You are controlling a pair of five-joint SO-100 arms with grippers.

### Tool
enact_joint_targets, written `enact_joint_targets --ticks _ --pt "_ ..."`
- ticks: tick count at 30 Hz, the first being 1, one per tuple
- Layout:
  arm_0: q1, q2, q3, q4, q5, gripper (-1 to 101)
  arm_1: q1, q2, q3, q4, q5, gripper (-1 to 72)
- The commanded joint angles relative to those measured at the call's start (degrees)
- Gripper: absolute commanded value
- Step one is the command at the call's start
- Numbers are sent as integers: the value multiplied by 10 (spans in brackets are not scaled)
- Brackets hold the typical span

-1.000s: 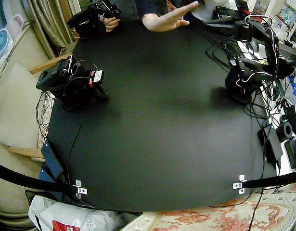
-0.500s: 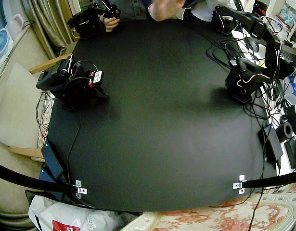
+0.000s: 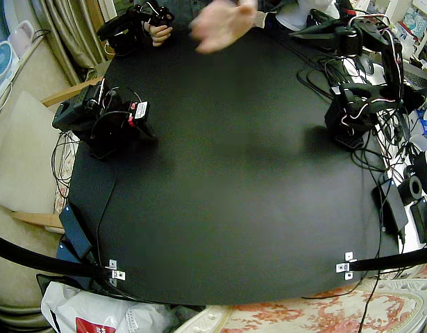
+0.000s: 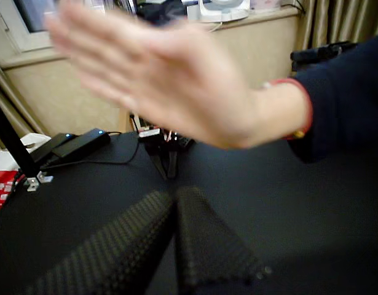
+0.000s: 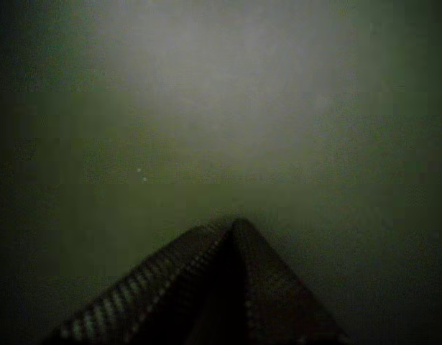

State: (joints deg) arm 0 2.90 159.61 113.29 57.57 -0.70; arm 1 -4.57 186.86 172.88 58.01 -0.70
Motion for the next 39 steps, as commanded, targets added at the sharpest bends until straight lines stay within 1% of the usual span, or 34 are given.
enact_joint_targets --ticks 1,2,3,4,5,6,9,10,11,13,14,16,17,18,20,21,23,25,29,35,39 --pt "8 259 209 -180 62 0 -5 7 -6 6 -5 -5" --pt "7 251 193 -202 83 0 -2 7 -6 6 -6 -5" --pt "13 243 186 -198 98 0 0 7 -6 5 -6 -5" --pt "25 229 171 -169 117 0 1 7 -6 5 -6 -5" --pt "40 229 170 -156 142 0 1 7 -6 5 -6 -5" --pt "69 237 184 -154 183 0 1 7 -6 5 -6 -5" --pt "115 259 226 -142 244 0 -2 7 -6 5 -6 -5" --pt "105 259 226 -138 222 0 -4 7 -6 6 -5 -5" --pt "48 256 214 -152 148 0 -4 7 -6 6 -4 -5" --pt "-42 231 189 -152 43 0 -5 7 -6 6 -4 -5" --pt "-58 210 176 -144 32 0 -5 7 -6 6 -4 -5" --pt "-96 159 142 -60 -60 0 -5 7 -6 6 -4 -5" --pt "-95 161 163 -42 -102 0 -5 7 -6 6 -4 -5" --pt "-76 189 195 -59 -88 0 -5 7 -6 6 -4 -5" --pt "-30 260 258 -86 -32 0 -6 7 -6 6 -4 -5" --pt "-8 260 266 -61 -22 0 -6 7 -6 6 -4 -5" --pt "21 260 295 -56 -7 0 -4 7 -6 6 -4 -5" --pt "35 260 330 -54 -10 0 -4 7 -6 6 -2 -5" --pt "37 260 412 -54 -20 0 -2 7 -6 6 1 -5" --pt "6 260 558 -35 -35 0 -1 7 -6 6 4 -5" --pt "-17 261 624 -68 -34 0 -1 7 -6 6 4 -5"
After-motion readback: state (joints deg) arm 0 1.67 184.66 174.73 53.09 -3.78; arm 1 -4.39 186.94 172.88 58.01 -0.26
